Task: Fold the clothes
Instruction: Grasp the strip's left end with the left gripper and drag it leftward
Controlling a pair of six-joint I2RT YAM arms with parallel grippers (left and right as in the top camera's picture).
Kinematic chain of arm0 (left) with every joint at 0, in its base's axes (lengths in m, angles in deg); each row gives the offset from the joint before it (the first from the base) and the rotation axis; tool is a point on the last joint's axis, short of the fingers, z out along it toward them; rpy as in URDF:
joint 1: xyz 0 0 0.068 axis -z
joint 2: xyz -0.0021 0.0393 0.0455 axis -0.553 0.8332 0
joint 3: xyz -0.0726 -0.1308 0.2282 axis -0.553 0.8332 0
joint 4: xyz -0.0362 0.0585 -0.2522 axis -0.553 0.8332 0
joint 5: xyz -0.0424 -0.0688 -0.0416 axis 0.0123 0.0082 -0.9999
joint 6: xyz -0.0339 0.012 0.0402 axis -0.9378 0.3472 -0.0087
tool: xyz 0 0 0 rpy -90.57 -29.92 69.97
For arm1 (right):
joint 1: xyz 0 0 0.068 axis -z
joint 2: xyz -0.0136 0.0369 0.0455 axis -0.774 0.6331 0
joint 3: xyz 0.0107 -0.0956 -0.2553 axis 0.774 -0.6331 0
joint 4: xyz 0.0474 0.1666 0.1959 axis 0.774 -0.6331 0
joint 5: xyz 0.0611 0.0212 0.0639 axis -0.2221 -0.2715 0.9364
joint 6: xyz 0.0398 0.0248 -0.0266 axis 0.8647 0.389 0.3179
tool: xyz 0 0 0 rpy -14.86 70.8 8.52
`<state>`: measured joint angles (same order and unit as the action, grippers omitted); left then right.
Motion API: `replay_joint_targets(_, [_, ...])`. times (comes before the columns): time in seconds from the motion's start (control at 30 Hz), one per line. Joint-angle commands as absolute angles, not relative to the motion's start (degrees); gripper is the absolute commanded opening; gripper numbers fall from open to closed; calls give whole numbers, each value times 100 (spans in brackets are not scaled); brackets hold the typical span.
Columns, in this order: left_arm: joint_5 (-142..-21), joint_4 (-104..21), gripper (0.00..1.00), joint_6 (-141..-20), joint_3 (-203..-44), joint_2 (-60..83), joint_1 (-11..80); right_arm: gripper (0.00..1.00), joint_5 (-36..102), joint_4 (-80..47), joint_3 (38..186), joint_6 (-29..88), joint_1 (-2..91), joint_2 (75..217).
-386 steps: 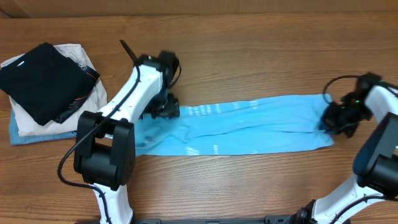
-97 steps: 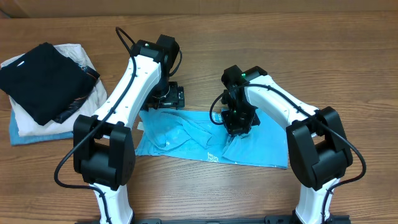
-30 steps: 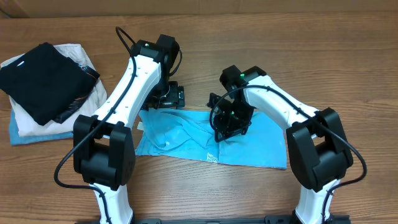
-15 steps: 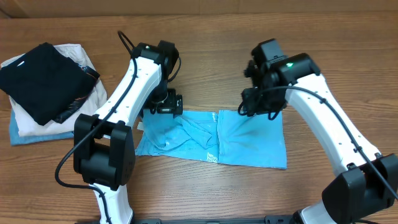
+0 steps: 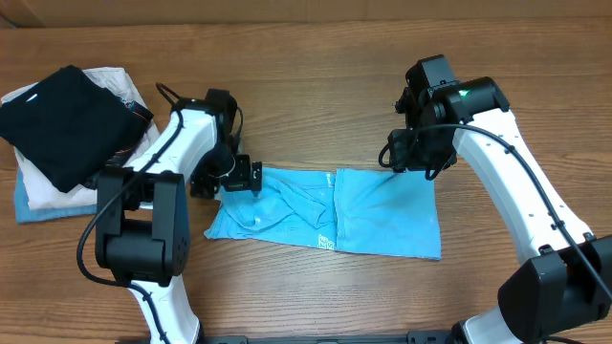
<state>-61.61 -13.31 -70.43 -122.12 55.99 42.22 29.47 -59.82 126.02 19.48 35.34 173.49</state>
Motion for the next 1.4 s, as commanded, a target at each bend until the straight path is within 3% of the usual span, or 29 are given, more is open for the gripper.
replay_joint_targets(0.0, [-6681, -1475, 100, -6497, -11960, 5645, 4292, 51, 2912, -5958, 12641, 1991, 3547, 17323])
replay_joint_targets(0.27, [-6777, -1991, 93, -6503, -11248, 5645, 4296, 51, 2912, -5974, 12641, 1991, 3547, 17323])
replay_joint_targets(0.57, [-8145, -2196, 51, -6132, -11209, 5645, 4368, 51, 2912, -5978, 12641, 1996, 3547, 17323])
replay_joint_targets(0.67, [-8180, -2223, 26, -6033, -11209, 5645, 4377, 51, 2912, -5978, 12641, 1996, 3547, 17323])
replay_joint_targets(0.7, [-8180, -2218, 12, -6005, -11209, 5645, 4361, 51, 2912, -5980, 12641, 1998, 3547, 17323])
replay_joint_targets(0.73, [-8161, -2218, 4, -6007, -11211, 5643, 4326, 51, 2912, -5980, 12641, 1998, 3547, 17323])
replay_joint_targets(1.03, [-7053, -1668, 4, -6099, -11834, 5643, 3441, 51, 2912, -5956, 12641, 2018, 3547, 17323])
replay_joint_targets(1.37, [-6270, -341, 4, -6208, -13947, 5643, 2488, 52, 2910, -5932, 12641, 2015, 3547, 17323])
